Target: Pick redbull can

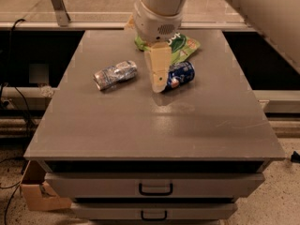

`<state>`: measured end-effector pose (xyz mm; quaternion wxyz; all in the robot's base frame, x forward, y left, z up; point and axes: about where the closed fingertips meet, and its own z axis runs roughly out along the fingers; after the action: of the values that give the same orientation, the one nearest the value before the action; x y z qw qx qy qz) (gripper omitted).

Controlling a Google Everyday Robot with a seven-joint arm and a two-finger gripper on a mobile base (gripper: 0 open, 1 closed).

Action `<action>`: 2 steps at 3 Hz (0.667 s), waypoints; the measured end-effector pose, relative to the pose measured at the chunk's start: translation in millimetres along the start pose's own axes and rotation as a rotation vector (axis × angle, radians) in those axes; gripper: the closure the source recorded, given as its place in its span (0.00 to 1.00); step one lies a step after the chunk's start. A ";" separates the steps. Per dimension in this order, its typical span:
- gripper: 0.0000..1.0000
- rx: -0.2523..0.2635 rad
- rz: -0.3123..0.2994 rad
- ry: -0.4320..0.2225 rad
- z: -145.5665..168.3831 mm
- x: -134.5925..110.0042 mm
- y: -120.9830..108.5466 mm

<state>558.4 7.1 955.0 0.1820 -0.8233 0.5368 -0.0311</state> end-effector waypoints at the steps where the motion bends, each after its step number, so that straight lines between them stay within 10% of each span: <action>1: 0.00 -0.066 -0.122 -0.024 32.8 -33.2 -25.9; 2: 0.00 -0.130 -0.183 0.005 66.0 -50.4 -45.0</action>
Offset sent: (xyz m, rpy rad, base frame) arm 0.0534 0.1093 -0.0645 -0.2094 0.1167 0.2481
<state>592.7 85.9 915.8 0.1234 -0.8789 0.4605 -0.0148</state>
